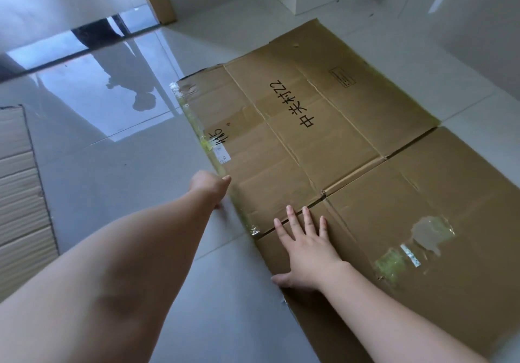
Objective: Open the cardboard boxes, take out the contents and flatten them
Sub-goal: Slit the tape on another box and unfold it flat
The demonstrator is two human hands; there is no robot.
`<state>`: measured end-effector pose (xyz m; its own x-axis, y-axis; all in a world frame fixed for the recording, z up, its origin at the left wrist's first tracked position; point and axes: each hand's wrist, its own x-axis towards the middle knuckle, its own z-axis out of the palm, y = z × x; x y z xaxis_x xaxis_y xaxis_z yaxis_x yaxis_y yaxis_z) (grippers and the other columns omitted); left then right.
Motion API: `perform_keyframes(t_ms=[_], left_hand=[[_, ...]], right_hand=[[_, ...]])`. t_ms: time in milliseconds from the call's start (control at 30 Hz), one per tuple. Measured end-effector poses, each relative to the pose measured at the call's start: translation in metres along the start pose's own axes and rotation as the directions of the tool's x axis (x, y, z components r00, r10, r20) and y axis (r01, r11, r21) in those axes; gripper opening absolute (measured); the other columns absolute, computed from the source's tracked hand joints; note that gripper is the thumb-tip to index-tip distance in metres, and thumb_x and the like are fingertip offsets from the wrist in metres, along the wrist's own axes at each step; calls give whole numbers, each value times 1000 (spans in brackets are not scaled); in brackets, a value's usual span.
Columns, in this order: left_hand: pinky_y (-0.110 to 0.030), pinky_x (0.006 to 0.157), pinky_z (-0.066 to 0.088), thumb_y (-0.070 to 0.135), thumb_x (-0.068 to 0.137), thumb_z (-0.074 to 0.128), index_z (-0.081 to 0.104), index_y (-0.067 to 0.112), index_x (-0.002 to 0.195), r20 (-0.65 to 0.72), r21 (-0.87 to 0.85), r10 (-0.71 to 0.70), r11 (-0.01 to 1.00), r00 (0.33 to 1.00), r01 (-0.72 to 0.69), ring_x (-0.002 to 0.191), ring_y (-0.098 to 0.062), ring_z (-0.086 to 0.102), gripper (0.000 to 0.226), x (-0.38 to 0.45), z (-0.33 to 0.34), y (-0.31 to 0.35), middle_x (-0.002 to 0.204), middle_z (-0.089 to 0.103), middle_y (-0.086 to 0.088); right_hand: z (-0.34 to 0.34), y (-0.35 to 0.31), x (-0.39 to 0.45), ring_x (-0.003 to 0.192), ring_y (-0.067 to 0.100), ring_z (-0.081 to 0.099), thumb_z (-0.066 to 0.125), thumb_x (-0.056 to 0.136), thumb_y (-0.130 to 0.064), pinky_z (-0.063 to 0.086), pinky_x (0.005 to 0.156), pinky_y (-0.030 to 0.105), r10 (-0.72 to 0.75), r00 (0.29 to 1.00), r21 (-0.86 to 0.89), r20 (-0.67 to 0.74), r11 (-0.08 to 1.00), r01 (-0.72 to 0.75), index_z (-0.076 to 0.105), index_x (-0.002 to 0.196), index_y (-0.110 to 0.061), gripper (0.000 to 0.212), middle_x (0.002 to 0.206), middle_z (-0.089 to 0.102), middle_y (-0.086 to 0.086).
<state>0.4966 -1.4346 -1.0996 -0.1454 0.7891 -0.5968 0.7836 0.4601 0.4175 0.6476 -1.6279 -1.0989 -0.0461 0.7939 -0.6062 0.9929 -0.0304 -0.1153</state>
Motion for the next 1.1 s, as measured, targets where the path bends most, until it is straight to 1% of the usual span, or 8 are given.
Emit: perform_keyframes(t_ms=[100,200,267,467,600,767,900,1100], left_hand=[[-38,72,59,40,93,53,54,1,66,-18,161,83,984,996,-79,66,-32,65,47,-15,-32,-8,64,58,-13],[-36,70,57,31,91,55,60,3,84,-60,218,161,965,985,-145,76,-33,65,29,-37,-72,-21,83,65,-18],[-36,72,54,26,90,55,61,7,84,-111,269,209,948,972,-173,81,-31,64,20,-58,-99,-32,89,67,-18],[-28,76,48,27,88,56,67,10,96,-282,322,224,938,933,-128,95,-28,62,22,-123,-162,-74,101,68,-10],[-36,83,53,34,89,59,63,16,106,-412,323,208,944,887,-71,92,-21,61,25,-165,-204,-104,104,66,-2],[-38,87,51,43,83,67,53,17,123,-602,306,62,939,796,158,103,-21,56,50,-202,-242,-162,119,54,-1],[-38,92,47,48,83,67,39,10,137,-593,137,-206,927,778,350,117,-29,52,72,-204,-245,-190,135,49,-10],[-36,94,43,48,85,64,34,2,139,-544,12,-327,918,773,397,121,-32,51,77,-185,-230,-206,135,50,-15]], right_hand=[[-23,-2,-2,146,39,-4,45,82,-72,-1,115,57,28,999,-5,-25,1000,-28,1,154,-20,99,160,-11,14],[-61,-10,1,137,31,29,45,91,-57,21,113,48,-14,975,3,-224,1000,15,28,144,-17,69,148,31,13],[-91,-21,3,128,28,39,47,92,-51,30,107,41,-82,936,2,-344,996,88,39,135,-17,56,138,42,8],[-155,-71,5,126,30,42,55,91,-37,34,101,39,-189,838,138,-511,945,297,51,131,-12,47,137,47,11],[-157,-102,-1,124,31,45,59,90,-31,39,99,41,-214,801,287,-559,856,429,54,130,-9,46,134,51,12],[-144,-118,-12,122,28,48,58,90,-30,42,96,38,-282,797,330,-535,798,504,56,128,-10,43,134,51,9],[-139,-117,-14,122,28,48,57,91,-30,42,98,38,-320,806,315,-498,799,512,55,129,-10,43,136,49,10],[-135,-121,-11,123,27,47,56,91,-30,42,99,38,-325,802,323,-501,789,522,55,129,-11,42,134,49,9]])
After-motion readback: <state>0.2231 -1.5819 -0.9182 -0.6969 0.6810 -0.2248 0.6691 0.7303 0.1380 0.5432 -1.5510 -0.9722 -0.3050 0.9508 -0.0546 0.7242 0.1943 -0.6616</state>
